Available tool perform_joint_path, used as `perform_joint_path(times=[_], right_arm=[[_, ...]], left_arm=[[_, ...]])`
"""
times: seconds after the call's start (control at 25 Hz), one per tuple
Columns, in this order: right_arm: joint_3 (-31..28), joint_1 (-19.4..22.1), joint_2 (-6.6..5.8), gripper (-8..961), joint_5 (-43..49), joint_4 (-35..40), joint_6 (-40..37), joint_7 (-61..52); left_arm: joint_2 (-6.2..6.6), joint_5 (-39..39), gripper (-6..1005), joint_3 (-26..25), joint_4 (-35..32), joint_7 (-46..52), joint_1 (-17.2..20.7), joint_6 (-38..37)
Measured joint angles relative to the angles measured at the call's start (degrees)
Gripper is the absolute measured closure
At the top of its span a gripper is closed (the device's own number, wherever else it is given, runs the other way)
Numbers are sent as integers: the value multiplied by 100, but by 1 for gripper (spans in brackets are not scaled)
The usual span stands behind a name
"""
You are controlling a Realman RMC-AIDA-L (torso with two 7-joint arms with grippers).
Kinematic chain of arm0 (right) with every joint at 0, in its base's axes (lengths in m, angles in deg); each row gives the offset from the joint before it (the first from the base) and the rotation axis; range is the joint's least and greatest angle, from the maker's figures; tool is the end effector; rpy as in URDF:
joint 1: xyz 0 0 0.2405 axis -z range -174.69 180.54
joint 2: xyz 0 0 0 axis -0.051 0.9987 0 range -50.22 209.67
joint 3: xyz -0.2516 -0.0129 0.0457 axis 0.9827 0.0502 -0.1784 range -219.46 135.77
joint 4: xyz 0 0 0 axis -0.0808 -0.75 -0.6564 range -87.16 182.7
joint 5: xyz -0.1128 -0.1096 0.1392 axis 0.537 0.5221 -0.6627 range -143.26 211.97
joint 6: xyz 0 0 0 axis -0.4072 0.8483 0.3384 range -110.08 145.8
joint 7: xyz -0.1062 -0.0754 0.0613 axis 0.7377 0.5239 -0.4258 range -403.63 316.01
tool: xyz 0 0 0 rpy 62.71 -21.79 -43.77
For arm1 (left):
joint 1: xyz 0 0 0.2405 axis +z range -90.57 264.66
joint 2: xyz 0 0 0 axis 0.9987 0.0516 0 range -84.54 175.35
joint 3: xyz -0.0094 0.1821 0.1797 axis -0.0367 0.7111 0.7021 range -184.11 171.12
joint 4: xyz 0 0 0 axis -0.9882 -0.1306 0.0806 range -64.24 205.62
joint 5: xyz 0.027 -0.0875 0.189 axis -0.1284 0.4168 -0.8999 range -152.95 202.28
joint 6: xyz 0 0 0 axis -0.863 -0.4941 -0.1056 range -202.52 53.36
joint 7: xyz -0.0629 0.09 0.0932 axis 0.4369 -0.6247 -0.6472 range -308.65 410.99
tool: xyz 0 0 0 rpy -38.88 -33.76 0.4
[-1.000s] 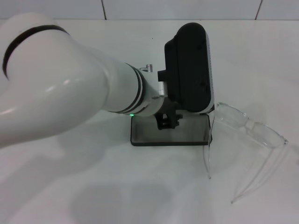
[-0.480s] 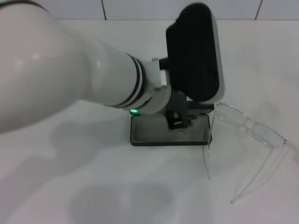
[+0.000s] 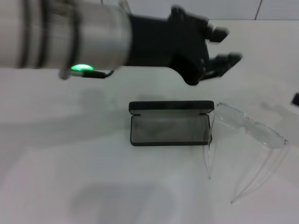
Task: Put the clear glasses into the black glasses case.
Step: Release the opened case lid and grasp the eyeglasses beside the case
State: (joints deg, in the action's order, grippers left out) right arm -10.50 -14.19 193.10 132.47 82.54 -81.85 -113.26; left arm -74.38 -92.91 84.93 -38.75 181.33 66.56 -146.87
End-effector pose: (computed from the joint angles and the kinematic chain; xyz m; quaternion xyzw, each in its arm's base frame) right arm 0.3208 0.2730 0.0769 -0.8724 0.2066 0.3618 0.2557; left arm -0.0385 0.2892 0.0143 -0.9741 -0.0179 -0.1501 0.1684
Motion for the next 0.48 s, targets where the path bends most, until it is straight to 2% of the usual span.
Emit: perform_joint_path(times=[0.12,0.24,0.28,0.4,0.48], right_arm=[[41,-415,132,196,983,760,103,-1107],[426,-634,249,191,1533,1499,156,-2101],[732,-659,254,189,1606,1756,216,-2513],[1841,-671,210,190,1898,2631,566,-3774],[2440,-712,206,193,2350,3214,794,-4517]], left_arm=[[1,1812,549,-905,374,-977,431,-359],[2,2657,592,-1434,928,-1678,582,-776],[3,2838,607,-1599,1181,-1870,579,-981],[4,3234,751,-2033,1807,-2253,571,-1540],[4,3465,751,-2298,2153,-2387,590,-1803]])
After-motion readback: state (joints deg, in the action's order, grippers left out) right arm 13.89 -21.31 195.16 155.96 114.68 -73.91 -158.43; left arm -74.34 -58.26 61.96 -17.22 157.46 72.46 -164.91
